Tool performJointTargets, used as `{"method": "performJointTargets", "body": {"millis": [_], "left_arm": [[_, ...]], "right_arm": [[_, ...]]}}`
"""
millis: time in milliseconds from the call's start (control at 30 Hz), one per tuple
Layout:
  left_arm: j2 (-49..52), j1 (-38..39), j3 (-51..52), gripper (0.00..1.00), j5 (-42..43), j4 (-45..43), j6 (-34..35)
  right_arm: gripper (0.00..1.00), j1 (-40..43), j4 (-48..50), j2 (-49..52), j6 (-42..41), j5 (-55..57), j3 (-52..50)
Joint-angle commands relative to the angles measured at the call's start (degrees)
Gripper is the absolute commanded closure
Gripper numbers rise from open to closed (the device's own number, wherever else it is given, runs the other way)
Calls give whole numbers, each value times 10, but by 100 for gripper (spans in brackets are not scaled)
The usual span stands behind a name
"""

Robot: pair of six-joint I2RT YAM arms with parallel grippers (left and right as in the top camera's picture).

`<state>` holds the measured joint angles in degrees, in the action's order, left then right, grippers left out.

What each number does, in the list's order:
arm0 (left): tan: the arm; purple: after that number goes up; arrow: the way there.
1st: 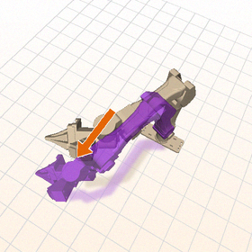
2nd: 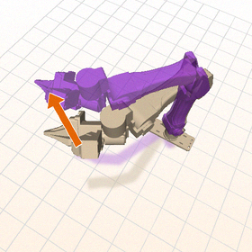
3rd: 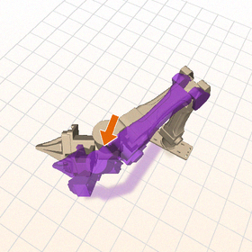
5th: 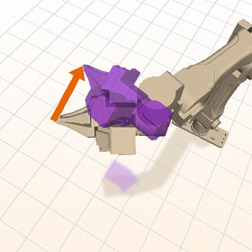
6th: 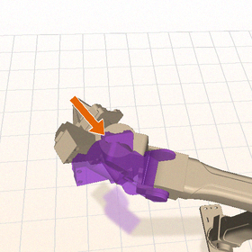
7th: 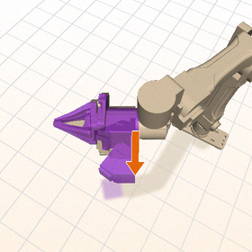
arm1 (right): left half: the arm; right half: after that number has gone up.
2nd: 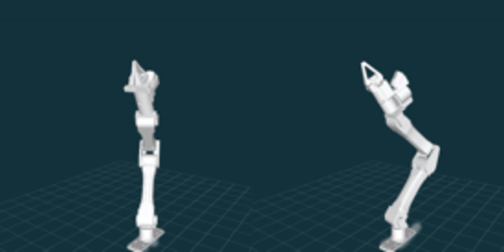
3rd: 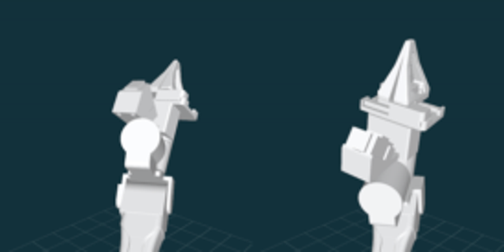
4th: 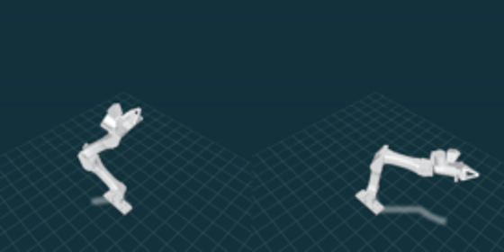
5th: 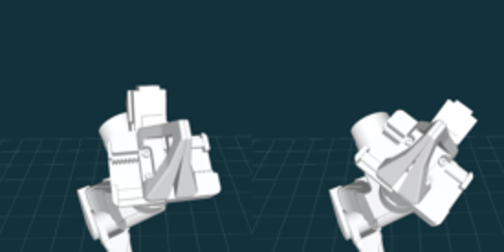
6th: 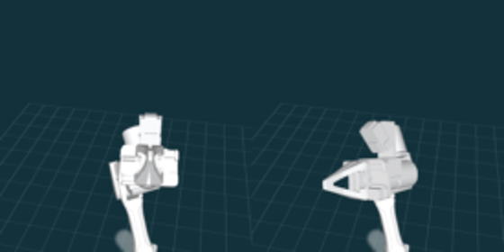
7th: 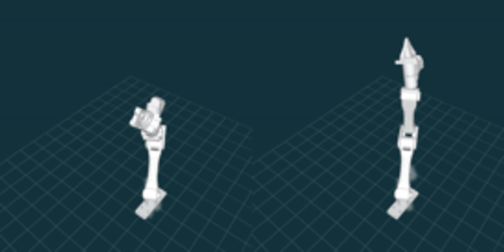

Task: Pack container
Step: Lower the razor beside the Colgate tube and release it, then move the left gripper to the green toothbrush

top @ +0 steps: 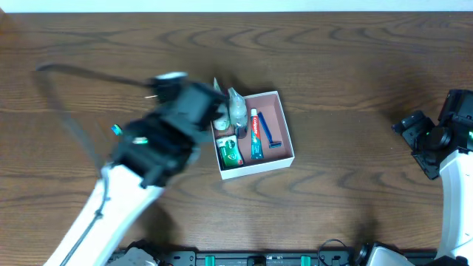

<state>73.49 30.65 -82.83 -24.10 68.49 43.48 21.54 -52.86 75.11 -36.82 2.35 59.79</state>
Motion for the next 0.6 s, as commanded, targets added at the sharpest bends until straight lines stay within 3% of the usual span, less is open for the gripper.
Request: {"method": "performJointTargets", "body": {"millis": [0, 367, 567], "left_arm": [[5, -73, 36, 55, -11, 17, 66], [44, -259, 150, 53, 94, -47, 62], [60, -314, 229, 53, 145, -136, -23]], "right_arm": [[1, 2, -1, 1, 7, 4, 5], [1, 2, -1, 1, 7, 4, 5], [1, 2, -1, 1, 7, 4, 5]]}}
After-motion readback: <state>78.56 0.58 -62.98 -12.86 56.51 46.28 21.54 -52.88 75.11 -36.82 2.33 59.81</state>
